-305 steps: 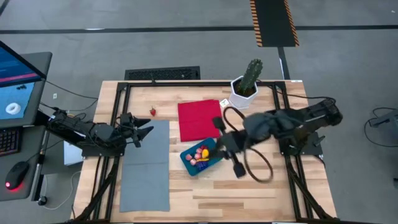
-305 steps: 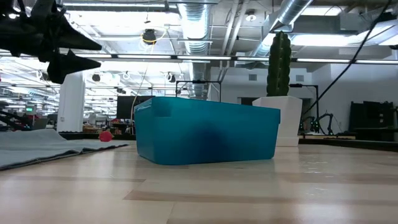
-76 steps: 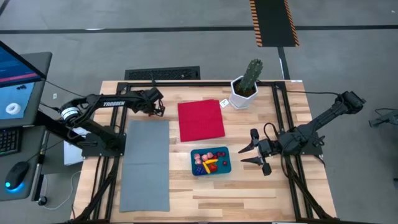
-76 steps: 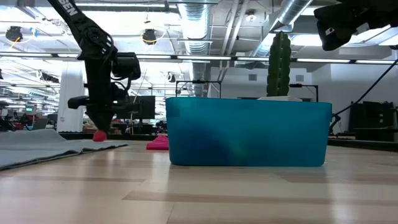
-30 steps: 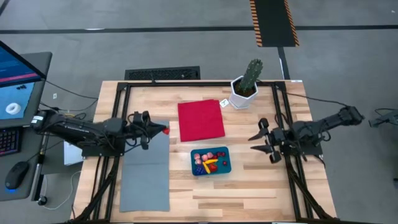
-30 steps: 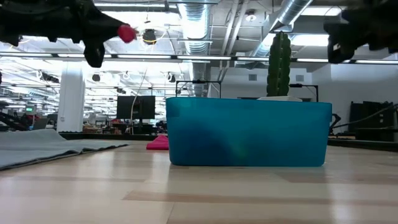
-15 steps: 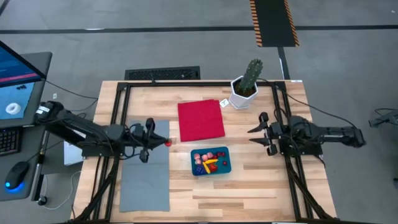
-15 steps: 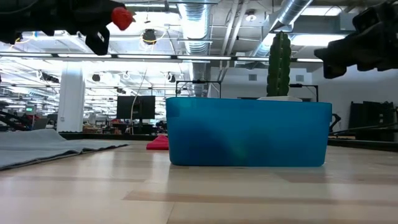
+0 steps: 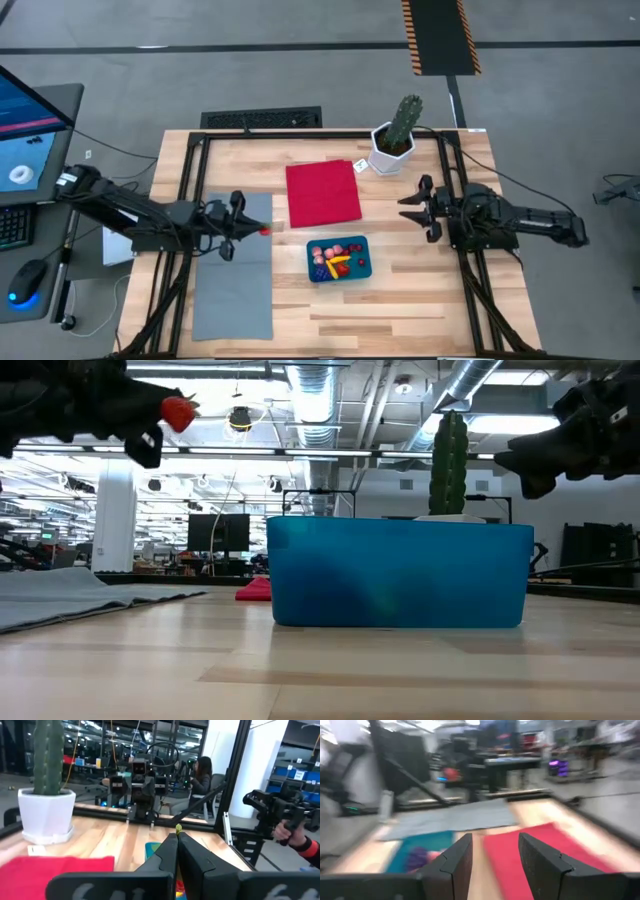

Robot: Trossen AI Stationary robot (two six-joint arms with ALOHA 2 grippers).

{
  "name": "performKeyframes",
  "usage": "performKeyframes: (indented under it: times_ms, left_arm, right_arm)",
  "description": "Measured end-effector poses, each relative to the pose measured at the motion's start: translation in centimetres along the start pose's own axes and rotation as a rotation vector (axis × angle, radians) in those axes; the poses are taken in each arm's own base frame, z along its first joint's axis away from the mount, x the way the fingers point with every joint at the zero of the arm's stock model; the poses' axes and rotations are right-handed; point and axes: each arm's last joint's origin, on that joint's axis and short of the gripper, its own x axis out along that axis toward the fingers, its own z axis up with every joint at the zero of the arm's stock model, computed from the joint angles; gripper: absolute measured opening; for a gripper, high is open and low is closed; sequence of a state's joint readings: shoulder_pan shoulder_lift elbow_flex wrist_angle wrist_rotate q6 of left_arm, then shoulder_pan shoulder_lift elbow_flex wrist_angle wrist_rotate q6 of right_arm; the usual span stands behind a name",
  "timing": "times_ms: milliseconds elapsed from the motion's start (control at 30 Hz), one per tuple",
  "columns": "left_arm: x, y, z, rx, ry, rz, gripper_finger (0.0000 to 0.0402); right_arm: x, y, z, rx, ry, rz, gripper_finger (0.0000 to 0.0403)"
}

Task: Pick and placing Produce into tupperware
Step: Put the strawberry into the blue bin

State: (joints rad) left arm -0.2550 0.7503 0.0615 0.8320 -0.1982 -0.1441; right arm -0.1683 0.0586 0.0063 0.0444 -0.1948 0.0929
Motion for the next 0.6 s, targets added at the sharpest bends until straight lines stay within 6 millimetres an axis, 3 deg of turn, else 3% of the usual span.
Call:
performKeyframes:
  times_ms: [100,267,433,600]
  left_arm:
    - [-0.7,0.2,-0.5,-0.021,-0.001,-0.004,0.0]
    - [-1.3,0.2,-0.2,0.004,-0.043,-0.004,0.0]
    - [-1.6,0.2,0.1,0.04,-0.067,-0.004,0.0]
    - [-1.6,0.3,-0.1,0.038,-0.044,-0.001,0.0]
  right_arm:
    - [0.0,-0.3,-0.1,-0.076,0.005,-0.076,0.0182]
    - [-0.2,-1.2,-0.2,-0.059,0.021,-0.253,0.0182]
    - [-0.2,-0.8,0.2,-0.133,-0.007,0.017,0.0182]
    - [-0.1,-0.8,0.0,-0.138,0.013,0.089,0.0182]
